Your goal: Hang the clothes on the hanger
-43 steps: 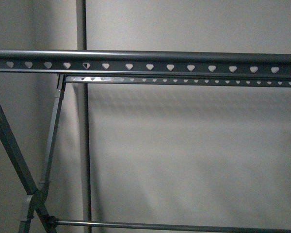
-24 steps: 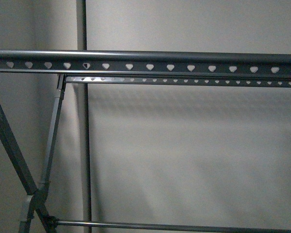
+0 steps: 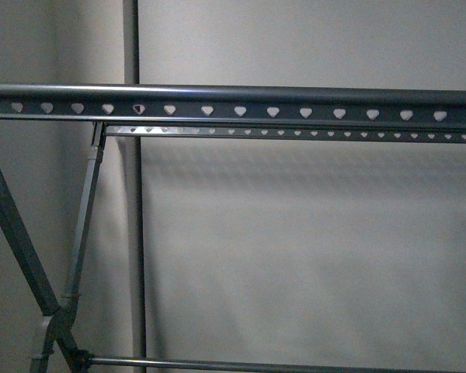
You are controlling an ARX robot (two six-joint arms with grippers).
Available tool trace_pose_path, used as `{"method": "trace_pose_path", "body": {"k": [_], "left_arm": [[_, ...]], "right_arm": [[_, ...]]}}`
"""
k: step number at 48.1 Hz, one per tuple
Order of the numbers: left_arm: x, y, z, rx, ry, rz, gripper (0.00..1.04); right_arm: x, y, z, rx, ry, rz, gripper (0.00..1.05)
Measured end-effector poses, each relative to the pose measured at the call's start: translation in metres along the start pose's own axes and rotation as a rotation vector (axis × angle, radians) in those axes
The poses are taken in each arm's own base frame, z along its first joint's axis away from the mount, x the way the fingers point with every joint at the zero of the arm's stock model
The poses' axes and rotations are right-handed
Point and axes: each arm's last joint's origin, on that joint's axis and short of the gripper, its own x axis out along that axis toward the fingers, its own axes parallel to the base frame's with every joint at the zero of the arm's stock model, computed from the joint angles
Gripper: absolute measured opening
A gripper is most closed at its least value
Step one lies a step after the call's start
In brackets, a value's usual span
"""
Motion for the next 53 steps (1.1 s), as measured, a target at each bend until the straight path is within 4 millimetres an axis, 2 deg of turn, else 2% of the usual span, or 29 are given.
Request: {"method": "trace_pose_path", "body": {"k": [9, 14, 19, 22, 23, 27, 31, 37, 40, 43, 48, 53], "left_arm": [[0.045, -0.012, -0.001, 0.002, 0.011, 0.094, 0.97], [0.056, -0.017, 0.000, 0.013, 0.018, 0.092, 0.81], [0.058, -0.023, 0.000, 0.046, 0.031, 0.038, 0.64], [0.051, -0.028, -0.001, 0.082, 0.062, -0.036, 0.50], [0.049, -0.028, -0.002, 0.091, 0.069, -0.047, 0.48], [0.025, -0.025, -0.019, 0.153, 0.183, -0.181, 0.30], [0.007, -0.016, -0.034, 0.188, 0.267, -0.269, 0.22], [-0.020, -0.002, -0.054, 0.308, 0.408, -0.435, 0.14], [-0.042, 0.008, -0.065, 0.448, 0.481, -0.581, 0.12], [-0.058, 0.012, -0.064, 0.570, 0.500, -0.719, 0.12], [-0.067, 0.008, -0.062, 0.750, 0.512, -0.877, 0.12], [-0.065, -0.008, -0.062, 0.970, 0.520, -1.013, 0.12]], "right_arm": [[0.000, 0.000, 0.000, 0.000, 0.000, 0.000, 0.97], [0.000, 0.000, 0.000, 0.000, 0.000, 0.000, 0.97], [0.000, 0.000, 0.000, 0.000, 0.000, 0.000, 0.97], [0.000, 0.000, 0.000, 0.000, 0.000, 0.000, 0.97], [0.000, 0.000, 0.000, 0.000, 0.000, 0.000, 0.97], [0.000, 0.000, 0.000, 0.000, 0.000, 0.000, 0.97], [0.000, 0.000, 0.000, 0.000, 0.000, 0.000, 0.97], [0.000, 0.000, 0.000, 0.000, 0.000, 0.000, 0.97], [0.000, 0.000, 0.000, 0.000, 0.000, 0.001, 0.97], [0.000, 0.000, 0.000, 0.000, 0.000, 0.000, 0.97], [0.000, 0.000, 0.000, 0.000, 0.000, 0.000, 0.97], [0.000, 0.000, 0.000, 0.000, 0.000, 0.002, 0.97]]}}
